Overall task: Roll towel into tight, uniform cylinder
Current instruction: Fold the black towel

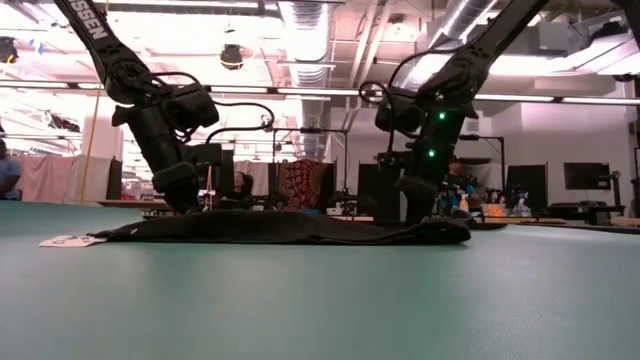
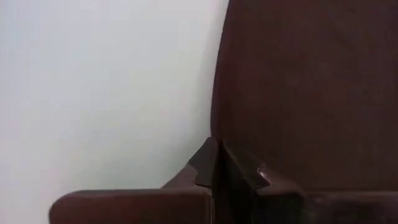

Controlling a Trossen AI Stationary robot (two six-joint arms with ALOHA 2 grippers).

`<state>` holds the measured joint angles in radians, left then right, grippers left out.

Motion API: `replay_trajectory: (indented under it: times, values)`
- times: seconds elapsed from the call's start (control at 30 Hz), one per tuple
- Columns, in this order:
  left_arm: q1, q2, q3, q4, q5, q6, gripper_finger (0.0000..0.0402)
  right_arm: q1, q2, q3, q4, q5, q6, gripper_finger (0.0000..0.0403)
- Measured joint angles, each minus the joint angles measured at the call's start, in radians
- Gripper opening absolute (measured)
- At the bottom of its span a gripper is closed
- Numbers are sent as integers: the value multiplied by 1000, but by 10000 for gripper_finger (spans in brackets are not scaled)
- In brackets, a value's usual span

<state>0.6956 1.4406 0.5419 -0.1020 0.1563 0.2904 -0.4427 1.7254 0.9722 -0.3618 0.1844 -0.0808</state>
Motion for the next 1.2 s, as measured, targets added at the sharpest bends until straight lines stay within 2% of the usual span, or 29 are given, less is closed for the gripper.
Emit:
replay_trajectory:
  times: [0.27,0.57,0.93,1.03,1.13,1.2]
  values:
    - [-30,-63,8,-26,-36,-65,0,78,-114,1,-69,137,15,3]
    - [-95,-270,116,-153,-158,-90,0,150,-285,1,-99,312,79,1]
    - [-194,-512,294,-316,-265,-78,0,324,-468,3,-20,674,64,0]
    - [-221,-546,337,-346,-330,-53,0,366,-498,3,-41,664,-48,0]
    - [-239,-568,380,-376,-385,-33,0,402,-518,3,-29,733,-31,0]
    - [-249,-575,406,-387,-403,-25,0,416,-534,3,-44,727,-56,0]
